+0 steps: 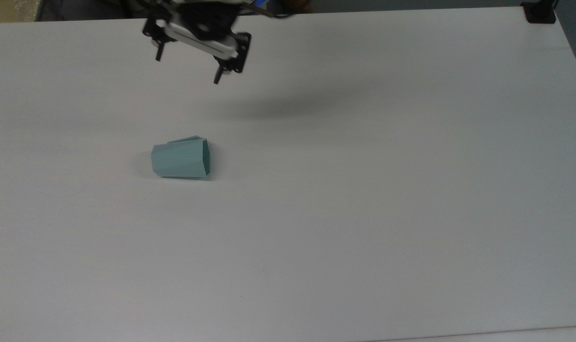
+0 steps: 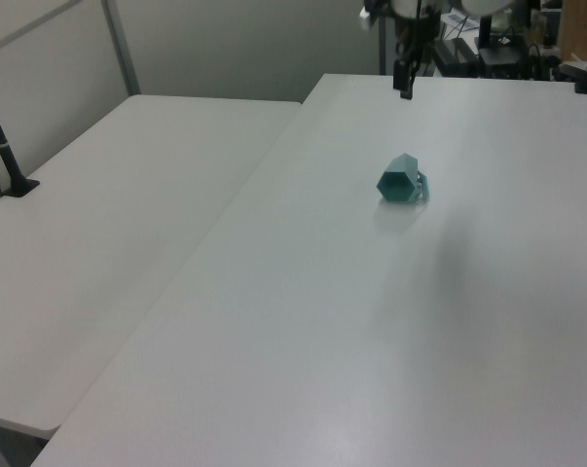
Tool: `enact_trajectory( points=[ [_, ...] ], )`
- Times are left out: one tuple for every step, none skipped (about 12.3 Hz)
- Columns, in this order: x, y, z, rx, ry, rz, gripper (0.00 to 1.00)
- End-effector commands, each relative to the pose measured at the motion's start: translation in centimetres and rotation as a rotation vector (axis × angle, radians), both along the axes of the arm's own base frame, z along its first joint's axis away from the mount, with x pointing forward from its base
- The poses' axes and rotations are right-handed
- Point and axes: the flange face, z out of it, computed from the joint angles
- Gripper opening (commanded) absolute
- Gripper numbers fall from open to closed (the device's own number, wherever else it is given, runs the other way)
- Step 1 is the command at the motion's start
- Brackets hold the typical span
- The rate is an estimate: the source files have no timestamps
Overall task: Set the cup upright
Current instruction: 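Move the gripper down toward the base of the teal cup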
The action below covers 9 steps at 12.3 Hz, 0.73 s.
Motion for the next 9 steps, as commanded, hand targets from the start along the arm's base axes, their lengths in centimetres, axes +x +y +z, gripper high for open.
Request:
enact_trajectory(
  points=[
    [0.7,5.1,-4.5,-0.185,-0.058,0.023,1.0],
    [0.6,6.2,-6.0,-0.231,-0.06,0.042,1.0],
    [0.4,8.0,-8.0,-0.301,-0.061,0.082,1.0],
    [0.2,9.5,-10.2,-0.363,-0.056,0.121,1.0],
    [0.0,10.4,-12.0,-0.414,-0.052,0.148,1.0],
    [-0.1,10.7,-13.1,-0.438,-0.049,0.154,1.0],
    [-0.1,11.0,-14.0,-0.46,-0.047,0.165,1.0],
    [-0.2,11.3,-15.0,-0.482,-0.038,0.178,1.0],
    [-0.4,11.9,-16.7,-0.524,-0.027,0.201,1.0]
  ],
)
